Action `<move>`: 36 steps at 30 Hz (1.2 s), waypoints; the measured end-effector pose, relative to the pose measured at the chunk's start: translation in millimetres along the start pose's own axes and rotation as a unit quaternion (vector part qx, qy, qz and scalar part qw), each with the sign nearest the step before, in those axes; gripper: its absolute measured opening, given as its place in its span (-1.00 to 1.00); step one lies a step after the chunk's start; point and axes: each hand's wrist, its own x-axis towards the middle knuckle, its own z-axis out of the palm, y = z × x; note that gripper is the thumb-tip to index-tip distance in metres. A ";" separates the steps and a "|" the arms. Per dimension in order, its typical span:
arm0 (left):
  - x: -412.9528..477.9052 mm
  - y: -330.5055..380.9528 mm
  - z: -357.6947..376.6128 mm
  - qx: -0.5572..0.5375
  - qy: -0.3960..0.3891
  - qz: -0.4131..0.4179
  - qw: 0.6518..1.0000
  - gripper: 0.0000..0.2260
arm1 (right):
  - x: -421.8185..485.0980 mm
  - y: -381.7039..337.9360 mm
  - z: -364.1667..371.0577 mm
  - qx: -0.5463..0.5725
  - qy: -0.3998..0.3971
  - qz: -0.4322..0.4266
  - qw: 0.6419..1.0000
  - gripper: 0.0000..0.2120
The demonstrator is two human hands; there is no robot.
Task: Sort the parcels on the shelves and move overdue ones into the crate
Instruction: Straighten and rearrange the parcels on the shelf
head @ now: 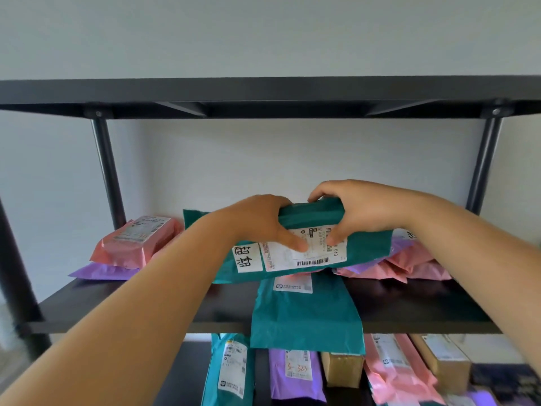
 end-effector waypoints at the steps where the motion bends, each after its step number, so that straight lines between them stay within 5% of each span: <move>1: 0.3 -1.1 0.9 -0.006 0.007 -0.001 1.000 -0.60 | 0.8 -0.5 0.9 -0.002 0.008 0.001 1.000 -0.38; 8: -3.7 -8.1 1.6 -0.077 0.057 -0.043 0.994 -0.59 | -0.2 0.5 6.1 -0.036 0.175 -0.007 0.984 -0.36; 13: -9.4 -18.7 6.1 -0.269 0.074 -0.096 0.955 -0.61 | -0.1 6.8 12.7 0.103 0.397 0.022 0.912 -0.44; 18: -14.8 -21.7 13.0 -0.518 0.042 -0.142 0.843 -0.56 | -2.7 6.1 36.3 0.343 0.244 0.110 0.901 -0.40; 25: -12.8 -9.8 38.0 -0.706 0.059 -0.146 0.690 -0.73 | 0.4 -2.1 77.8 0.486 0.129 0.086 0.860 -0.57; 36: -19.6 -12.1 52.7 -0.712 0.086 -0.122 0.687 -0.70 | 3.6 -4.1 92.1 0.570 0.124 0.096 0.807 -0.63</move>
